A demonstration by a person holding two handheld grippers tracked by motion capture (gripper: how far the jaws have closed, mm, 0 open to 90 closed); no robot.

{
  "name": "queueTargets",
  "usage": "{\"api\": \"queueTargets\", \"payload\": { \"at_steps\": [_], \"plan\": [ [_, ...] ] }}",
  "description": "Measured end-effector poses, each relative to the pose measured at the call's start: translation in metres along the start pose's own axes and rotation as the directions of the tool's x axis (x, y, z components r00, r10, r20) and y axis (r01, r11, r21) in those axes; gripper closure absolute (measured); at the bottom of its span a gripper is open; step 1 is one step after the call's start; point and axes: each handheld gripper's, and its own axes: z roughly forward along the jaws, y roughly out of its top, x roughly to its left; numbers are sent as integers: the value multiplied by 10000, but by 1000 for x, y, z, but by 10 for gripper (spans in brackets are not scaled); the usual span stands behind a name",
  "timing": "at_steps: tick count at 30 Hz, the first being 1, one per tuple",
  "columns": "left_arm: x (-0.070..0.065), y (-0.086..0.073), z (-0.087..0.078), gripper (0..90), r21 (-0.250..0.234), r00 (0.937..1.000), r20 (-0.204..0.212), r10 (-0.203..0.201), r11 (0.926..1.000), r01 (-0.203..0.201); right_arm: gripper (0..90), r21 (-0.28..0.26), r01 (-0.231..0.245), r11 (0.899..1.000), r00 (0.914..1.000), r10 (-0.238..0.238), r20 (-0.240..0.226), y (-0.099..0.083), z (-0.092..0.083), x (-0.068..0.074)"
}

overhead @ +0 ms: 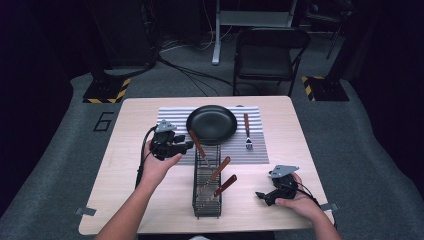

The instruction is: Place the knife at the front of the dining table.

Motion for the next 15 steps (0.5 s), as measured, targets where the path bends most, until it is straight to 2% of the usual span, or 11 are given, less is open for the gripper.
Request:
{"api": "queueTargets", "payload": {
  "at_steps": [13, 15],
  "plan": [
    [-2, 4, 19, 540, -5, 9992, 319, -246, 9997, 246, 0, -2, -1, 10000, 10000, 1, -2, 0, 0, 0],
    [-2, 4, 21, 553, 16, 9993, 327, -186, 9998, 186, 0, 4, -3, 10000, 10000, 3, -2, 0, 0, 0]
  ]
}}
